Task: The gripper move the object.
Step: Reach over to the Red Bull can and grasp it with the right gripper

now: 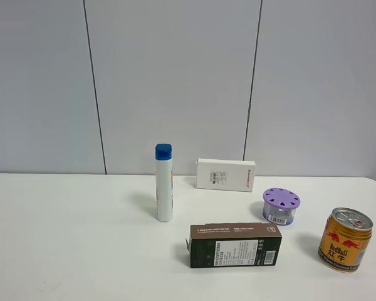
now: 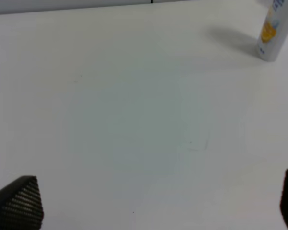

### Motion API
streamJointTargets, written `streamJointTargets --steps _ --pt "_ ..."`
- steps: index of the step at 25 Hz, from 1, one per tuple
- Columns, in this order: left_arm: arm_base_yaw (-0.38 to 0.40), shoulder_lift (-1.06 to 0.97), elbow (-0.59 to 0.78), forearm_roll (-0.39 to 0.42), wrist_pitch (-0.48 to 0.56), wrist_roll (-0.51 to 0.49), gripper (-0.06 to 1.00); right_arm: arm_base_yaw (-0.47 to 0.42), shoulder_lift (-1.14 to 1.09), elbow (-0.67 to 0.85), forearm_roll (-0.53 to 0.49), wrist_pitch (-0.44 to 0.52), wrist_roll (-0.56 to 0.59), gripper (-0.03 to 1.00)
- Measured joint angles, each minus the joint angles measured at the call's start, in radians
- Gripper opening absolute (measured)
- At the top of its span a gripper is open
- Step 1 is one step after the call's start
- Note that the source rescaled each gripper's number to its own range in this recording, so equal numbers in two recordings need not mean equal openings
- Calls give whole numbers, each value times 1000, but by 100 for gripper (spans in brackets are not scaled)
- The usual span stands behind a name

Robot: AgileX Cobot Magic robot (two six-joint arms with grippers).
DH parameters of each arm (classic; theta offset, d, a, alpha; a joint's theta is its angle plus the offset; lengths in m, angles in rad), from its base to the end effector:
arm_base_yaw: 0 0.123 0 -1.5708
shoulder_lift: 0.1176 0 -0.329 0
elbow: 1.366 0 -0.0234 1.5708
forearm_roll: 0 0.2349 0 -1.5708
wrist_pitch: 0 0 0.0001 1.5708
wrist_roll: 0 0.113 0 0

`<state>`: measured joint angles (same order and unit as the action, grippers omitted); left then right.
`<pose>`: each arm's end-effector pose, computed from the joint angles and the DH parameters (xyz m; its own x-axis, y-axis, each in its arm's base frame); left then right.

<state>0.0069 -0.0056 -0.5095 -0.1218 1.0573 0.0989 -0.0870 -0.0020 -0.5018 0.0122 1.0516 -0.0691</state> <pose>-0.0455 -0.0123 0.2630 -0.4328 0.0356 -0.9008 0.1052 0.9944 -0.0112 -0.0433 0.0050 0.2610 -0.4468 -0.0243 -0.8943 0.0494 0.9974 -0.0517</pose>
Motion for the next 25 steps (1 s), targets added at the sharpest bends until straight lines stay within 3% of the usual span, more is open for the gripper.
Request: streamJointTargets --steps 25 --pt "0 0 0 0 0 0 100 0 0 0 0 0 0 100"
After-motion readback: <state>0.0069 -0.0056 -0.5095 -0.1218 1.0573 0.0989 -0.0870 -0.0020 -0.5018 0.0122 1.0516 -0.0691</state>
